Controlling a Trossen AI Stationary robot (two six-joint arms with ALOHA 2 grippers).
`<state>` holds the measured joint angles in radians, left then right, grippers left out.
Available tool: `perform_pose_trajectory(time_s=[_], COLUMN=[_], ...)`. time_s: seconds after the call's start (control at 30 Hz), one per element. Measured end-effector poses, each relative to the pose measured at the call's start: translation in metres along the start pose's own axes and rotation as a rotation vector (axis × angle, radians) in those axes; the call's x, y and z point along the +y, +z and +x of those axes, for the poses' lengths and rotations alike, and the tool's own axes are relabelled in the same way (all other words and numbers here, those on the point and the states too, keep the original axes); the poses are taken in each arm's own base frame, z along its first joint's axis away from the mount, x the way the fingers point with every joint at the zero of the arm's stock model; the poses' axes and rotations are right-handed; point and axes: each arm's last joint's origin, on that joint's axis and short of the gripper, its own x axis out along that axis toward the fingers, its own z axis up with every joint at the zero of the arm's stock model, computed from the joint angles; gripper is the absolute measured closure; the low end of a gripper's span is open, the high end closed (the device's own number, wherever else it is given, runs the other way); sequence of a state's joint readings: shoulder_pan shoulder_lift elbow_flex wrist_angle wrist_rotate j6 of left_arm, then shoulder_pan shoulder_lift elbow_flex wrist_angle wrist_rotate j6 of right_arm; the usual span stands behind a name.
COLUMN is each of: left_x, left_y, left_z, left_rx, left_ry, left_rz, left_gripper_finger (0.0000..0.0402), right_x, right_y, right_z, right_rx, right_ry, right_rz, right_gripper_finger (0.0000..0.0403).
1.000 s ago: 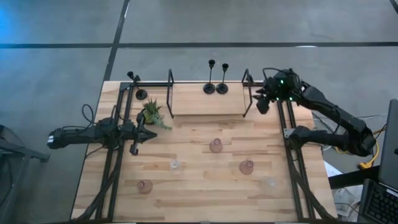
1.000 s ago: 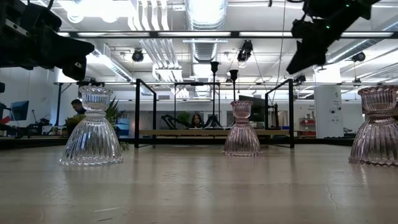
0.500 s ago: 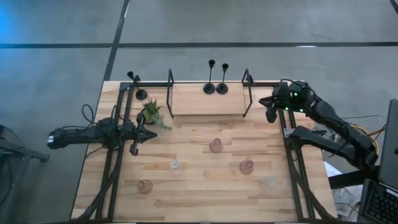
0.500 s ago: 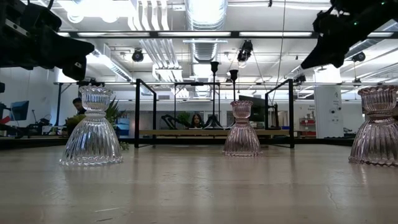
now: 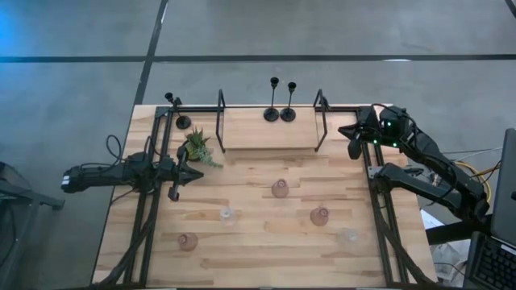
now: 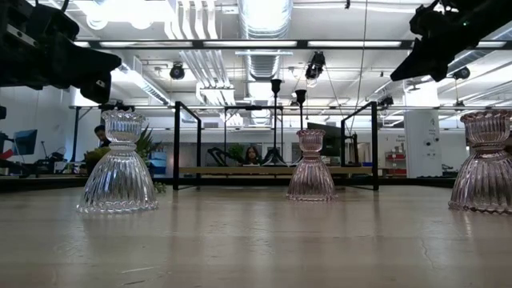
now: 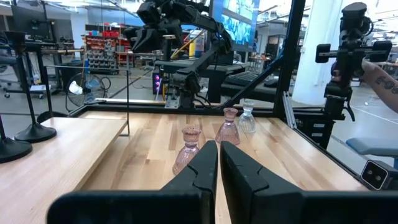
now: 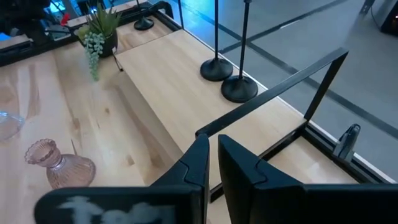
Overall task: Pick & Place candle stick holders
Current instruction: Put the black candle holder on the shelf aligned with the other black candle holder
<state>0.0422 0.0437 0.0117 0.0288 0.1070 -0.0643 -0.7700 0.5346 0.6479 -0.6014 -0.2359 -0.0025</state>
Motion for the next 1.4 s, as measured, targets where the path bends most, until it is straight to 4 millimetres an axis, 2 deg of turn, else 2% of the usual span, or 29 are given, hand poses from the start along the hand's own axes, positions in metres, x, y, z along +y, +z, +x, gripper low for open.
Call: perform_pose_trajectory(time_s=[0.73, 0.83, 1.17, 1.4], left_x=[0.0, 0.0014, 0.0016, 0.0014], left_y=[0.0001, -0.0005, 0.0032, 0.0029], left_z=[0.0, 0.0, -0.0001, 0.0], left_rx=[-0.001, 0.001, -0.043, -0.04], left_ry=[0.001, 0.045, 0.056, 0.049], left_rz=[0.001, 0.006, -0.168, -0.227], left_gripper_finger=[0.0378, 0.0378, 0.0378, 0.0378], right_x=[-0.0005, -0.0005, -0.0005, -0.0005], right_y=[0.0001, 0.0001, 0.0001, 0.0002], right_z=[0.002, 0.002, 0.002, 0.0019], right_rx=[0.01, 0.01, 0.01, 0.009], right_ry=[-0.001, -0.001, -0.001, -0.001], right_rz=[0.002, 0.002, 0.002, 0.002], right_gripper_finger=[0.0374, 0.0374, 0.0374, 0.0374])
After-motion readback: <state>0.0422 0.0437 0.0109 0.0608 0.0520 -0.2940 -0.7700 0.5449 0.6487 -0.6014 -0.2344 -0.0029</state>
